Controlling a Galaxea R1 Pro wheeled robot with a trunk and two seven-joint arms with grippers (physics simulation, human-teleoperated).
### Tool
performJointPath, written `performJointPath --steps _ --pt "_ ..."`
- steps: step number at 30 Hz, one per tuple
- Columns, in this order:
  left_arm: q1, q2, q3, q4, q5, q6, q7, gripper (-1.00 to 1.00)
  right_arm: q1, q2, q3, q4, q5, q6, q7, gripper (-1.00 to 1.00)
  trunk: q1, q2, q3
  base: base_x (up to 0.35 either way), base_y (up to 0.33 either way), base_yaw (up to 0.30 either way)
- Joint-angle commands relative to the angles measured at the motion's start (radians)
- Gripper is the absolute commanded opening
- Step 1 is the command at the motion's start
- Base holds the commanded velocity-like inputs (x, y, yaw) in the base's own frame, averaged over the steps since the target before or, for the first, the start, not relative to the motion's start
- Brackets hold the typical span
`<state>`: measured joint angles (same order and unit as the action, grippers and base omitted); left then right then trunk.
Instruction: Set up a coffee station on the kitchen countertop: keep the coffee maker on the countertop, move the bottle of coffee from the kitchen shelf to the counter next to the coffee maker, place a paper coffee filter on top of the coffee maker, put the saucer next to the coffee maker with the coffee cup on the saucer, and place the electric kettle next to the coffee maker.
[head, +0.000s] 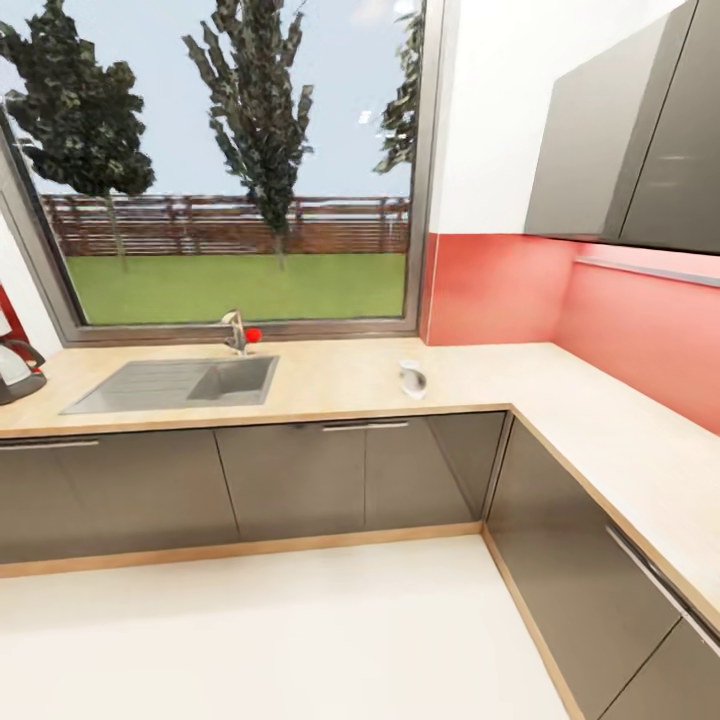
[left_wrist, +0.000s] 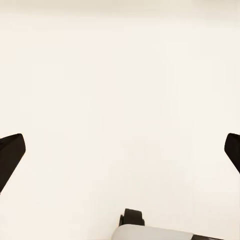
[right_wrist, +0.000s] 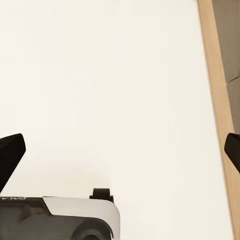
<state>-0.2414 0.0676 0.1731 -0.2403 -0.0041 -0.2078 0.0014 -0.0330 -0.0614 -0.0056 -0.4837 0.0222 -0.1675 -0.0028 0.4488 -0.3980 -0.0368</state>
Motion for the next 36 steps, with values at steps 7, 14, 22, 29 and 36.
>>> performJointPath --steps 7,14,22,29,36 --pt "-0.001 0.000 0.002 0.001 0.000 -0.003 0.000 1.00 -0.001 0.000 -0.001 0.000 0.002 -0.004 -0.001 1.00 0.001 -0.002 -0.002 0.337 0.000 0.000" --pt "-0.001 0.012 0.001 0.001 0.000 0.001 0.000 1.00 -0.001 0.005 0.000 0.004 0.001 -0.024 -0.002 1.00 0.001 -0.002 -0.002 0.337 0.000 0.000" --pt "0.014 0.072 -0.008 0.088 -0.010 0.010 0.005 1.00 -0.002 0.031 0.002 -0.191 0.000 -0.027 -0.003 1.00 0.001 -0.002 -0.002 0.337 0.000 0.000" --pt "0.040 0.103 -0.010 0.197 -0.012 0.011 0.006 1.00 -0.068 0.055 0.002 -0.482 -0.001 -0.019 -0.021 1.00 0.001 -0.002 -0.002 0.337 0.000 0.000" --pt "0.071 0.109 -0.011 0.221 -0.058 0.058 0.006 1.00 -0.242 0.114 0.002 -0.554 -0.001 0.109 -0.142 1.00 0.001 -0.002 -0.002 0.337 0.000 0.000"
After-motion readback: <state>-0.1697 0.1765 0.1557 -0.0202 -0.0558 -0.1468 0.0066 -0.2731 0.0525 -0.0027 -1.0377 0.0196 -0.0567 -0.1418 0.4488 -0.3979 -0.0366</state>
